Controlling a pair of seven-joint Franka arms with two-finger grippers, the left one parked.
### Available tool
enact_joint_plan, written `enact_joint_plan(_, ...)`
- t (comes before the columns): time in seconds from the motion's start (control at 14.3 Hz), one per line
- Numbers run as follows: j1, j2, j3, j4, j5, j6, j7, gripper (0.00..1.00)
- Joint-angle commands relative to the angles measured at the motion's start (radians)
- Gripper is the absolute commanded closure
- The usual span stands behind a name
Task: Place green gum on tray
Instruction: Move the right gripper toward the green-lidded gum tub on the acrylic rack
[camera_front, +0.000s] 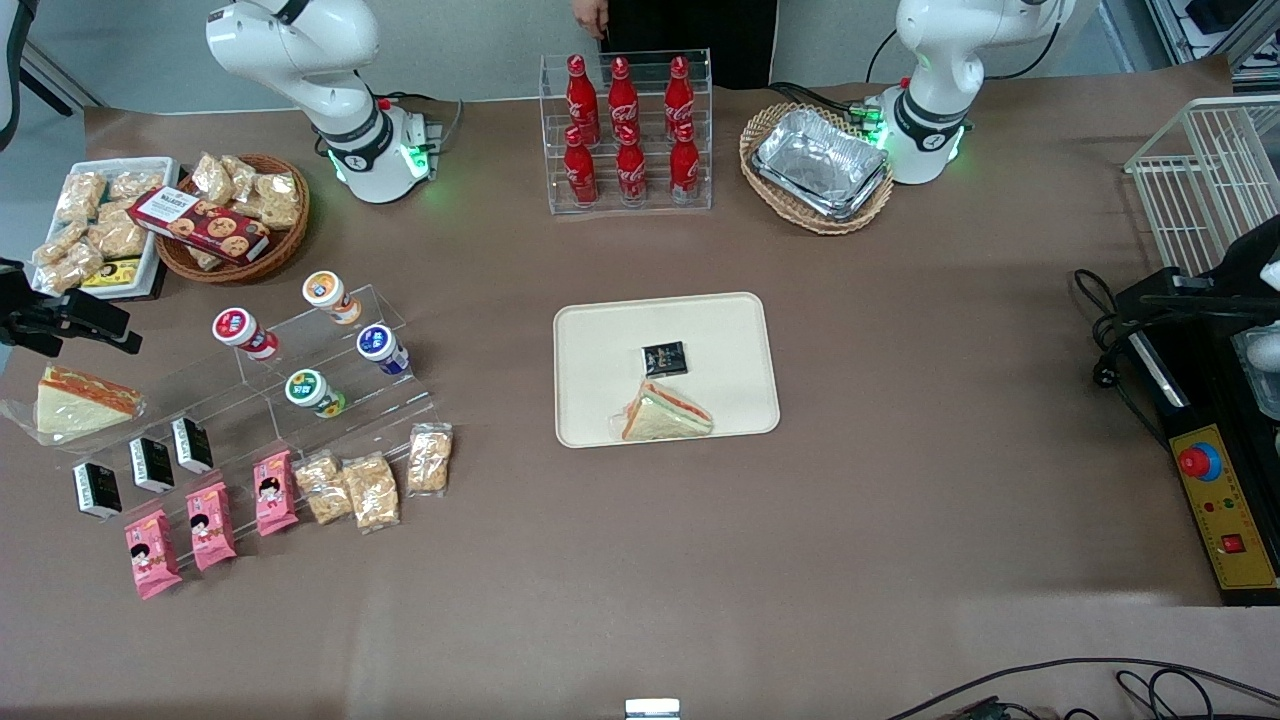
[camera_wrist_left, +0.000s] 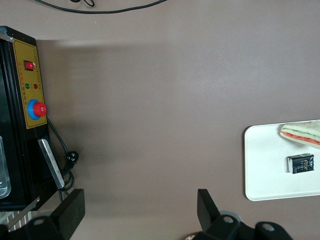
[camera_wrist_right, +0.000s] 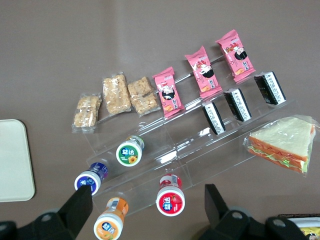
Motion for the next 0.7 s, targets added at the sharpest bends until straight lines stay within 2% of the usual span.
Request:
enact_joint_plan(0.0,0.002,-0.007,-0.002,-0.001,-0.016,-0.019,0.004,0.00)
enact_joint_plan(0.63,0.022,0.011,-0.002,0.000,-0.016,-0.013,0.002,0.00)
